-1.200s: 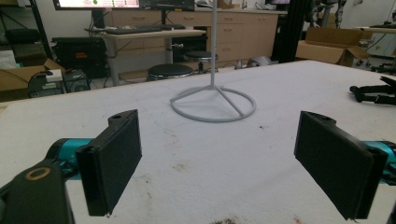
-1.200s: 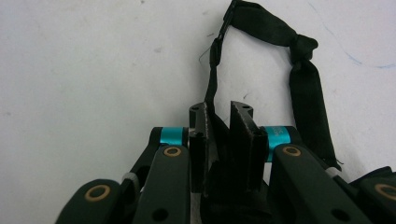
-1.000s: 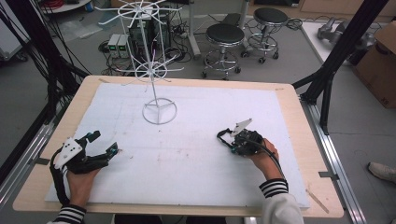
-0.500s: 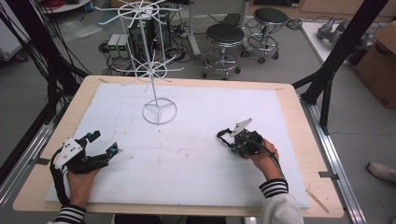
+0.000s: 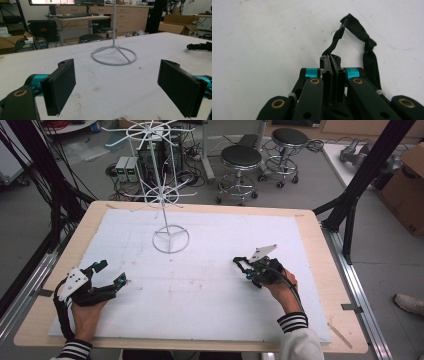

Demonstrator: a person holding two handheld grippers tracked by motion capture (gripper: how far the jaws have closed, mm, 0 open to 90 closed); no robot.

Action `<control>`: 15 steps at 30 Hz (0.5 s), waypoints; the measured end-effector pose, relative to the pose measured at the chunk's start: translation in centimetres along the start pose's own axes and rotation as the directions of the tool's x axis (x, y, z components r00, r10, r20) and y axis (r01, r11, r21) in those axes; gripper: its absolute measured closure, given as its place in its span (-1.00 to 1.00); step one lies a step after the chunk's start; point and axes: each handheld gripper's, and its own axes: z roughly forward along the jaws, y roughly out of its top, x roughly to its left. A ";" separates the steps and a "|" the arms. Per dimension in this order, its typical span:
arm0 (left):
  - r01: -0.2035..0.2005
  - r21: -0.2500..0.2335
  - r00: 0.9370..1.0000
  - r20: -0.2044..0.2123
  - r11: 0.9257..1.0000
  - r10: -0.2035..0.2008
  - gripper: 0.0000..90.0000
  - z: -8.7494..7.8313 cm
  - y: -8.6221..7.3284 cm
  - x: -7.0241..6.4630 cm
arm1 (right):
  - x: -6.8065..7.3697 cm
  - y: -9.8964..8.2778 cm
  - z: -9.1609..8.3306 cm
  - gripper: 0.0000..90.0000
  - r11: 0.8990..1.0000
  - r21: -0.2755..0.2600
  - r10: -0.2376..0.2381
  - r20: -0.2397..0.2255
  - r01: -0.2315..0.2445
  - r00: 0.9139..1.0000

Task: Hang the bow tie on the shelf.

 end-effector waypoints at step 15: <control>-0.002 0.000 1.000 0.001 1.000 0.002 -0.66 0.0 0.0 0.0 | 0.1 1.2 -1.7 0.97 0.958 -0.272 0.093 0.003 -0.089 0.996</control>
